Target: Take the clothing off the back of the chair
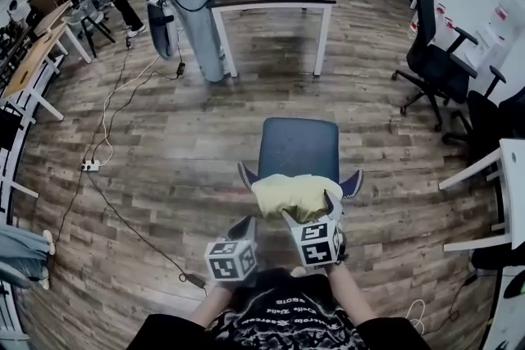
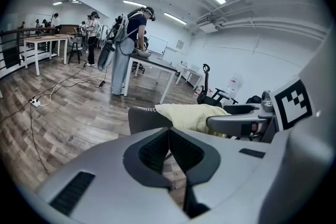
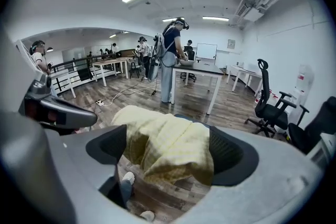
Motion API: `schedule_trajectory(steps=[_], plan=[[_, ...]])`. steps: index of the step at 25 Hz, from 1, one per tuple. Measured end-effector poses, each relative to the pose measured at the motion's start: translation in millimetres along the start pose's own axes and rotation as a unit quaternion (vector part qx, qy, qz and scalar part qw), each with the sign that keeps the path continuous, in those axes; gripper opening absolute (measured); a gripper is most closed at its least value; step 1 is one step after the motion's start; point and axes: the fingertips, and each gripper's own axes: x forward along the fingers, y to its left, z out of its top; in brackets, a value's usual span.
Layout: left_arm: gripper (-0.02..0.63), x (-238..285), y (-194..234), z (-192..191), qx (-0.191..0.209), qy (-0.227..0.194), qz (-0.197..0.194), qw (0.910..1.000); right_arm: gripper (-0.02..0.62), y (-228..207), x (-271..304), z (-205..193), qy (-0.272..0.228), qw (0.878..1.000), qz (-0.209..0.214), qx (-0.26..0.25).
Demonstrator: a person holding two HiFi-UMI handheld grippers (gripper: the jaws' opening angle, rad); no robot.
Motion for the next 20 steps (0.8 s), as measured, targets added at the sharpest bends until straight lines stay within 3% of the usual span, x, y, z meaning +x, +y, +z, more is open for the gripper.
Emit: schedule_trajectory(steps=[7, 12, 17, 20], plan=[[0.009, 15.1, 28.4, 18.9, -0.01, 0.003, 0.005, 0.9999, 0.485, -4.3, 23.7, -16.0, 0.066, 0.997, -0.032, -0.022], [0.009, 20.4, 49.2, 23.8, -0.012, 0.011, 0.013, 0.9998, 0.478, -4.3, 30.9, -16.4, 0.092, 0.995, -0.029, -0.032], [0.009, 25.2, 57.2, 23.1, -0.025, 0.018, 0.016, 0.9994, 0.354, -2.7, 25.4, -9.5, 0.084, 0.995, -0.016, -0.048], [0.009, 25.5, 54.3, 21.9, -0.04, 0.019, 0.007, 0.999, 0.317, 0.9, 22.0, -7.8, 0.077, 0.995, -0.021, -0.063]])
